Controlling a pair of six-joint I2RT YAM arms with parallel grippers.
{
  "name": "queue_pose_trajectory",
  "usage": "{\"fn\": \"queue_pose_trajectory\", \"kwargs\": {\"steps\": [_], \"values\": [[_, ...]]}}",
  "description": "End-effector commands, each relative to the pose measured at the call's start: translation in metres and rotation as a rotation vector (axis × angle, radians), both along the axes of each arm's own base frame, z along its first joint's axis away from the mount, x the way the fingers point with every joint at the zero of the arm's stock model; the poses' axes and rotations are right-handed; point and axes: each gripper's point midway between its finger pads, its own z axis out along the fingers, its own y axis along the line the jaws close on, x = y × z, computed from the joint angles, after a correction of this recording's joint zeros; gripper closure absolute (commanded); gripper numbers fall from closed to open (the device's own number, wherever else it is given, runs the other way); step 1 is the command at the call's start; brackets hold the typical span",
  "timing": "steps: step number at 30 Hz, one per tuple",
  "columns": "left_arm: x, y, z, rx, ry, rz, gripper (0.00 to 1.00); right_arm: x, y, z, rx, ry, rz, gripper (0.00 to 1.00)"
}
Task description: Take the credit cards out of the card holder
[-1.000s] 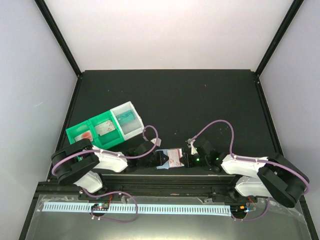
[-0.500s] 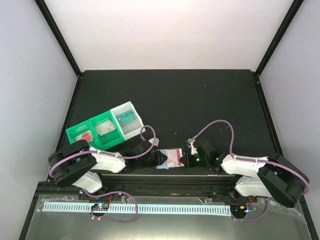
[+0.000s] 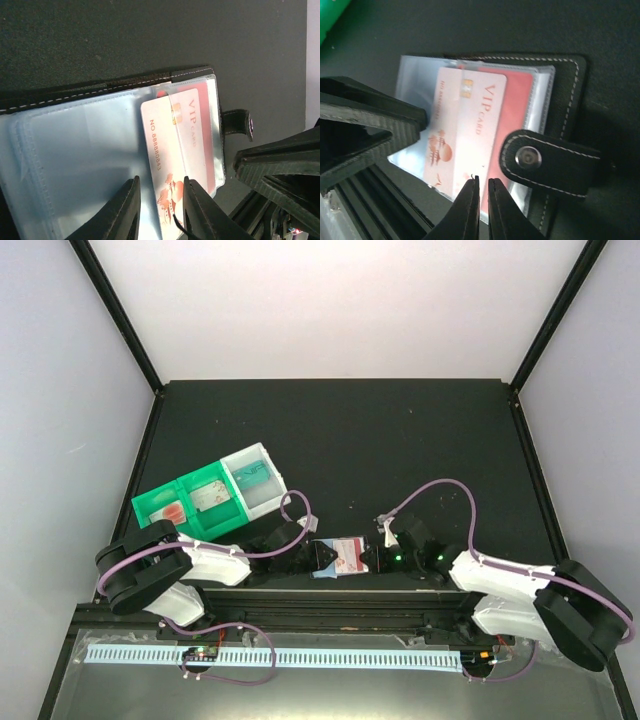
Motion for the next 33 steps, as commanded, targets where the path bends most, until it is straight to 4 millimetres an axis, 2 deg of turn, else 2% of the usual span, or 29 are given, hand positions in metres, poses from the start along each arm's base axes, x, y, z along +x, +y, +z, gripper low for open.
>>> {"fn": "queue_pose_trajectory", "kwargs": {"steps": [1,7,12,20,25,28,33], "values": [[0.003,0.0,-0.002,0.007,0.007,0.011,0.74,0.006,0.009,0.019,0.039,-0.027,0.003,0.94],[0.003,-0.002,-0.001,-0.001,0.006,0.005,0.73,0.011,0.017,0.02,0.048,-0.023,0.013,0.93],[0.002,-0.002,-0.001,-0.006,0.007,0.003,0.73,0.012,0.021,0.011,0.037,-0.003,0.021,0.93],[-0.001,-0.008,-0.003,-0.04,0.034,-0.005,0.7,0.002,0.009,-0.018,-0.017,0.049,0.008,0.92],[0.0,-0.014,0.001,-0.074,0.033,-0.013,0.71,-0.002,0.004,-0.025,-0.024,0.064,-0.004,0.93],[0.001,-0.015,0.003,-0.084,0.03,-0.012,0.76,-0.002,0.003,-0.026,-0.025,0.064,-0.006,0.93],[0.0,-0.012,0.001,-0.077,0.028,-0.009,0.94,-0.002,0.001,-0.026,-0.029,0.062,-0.01,0.93]]}}
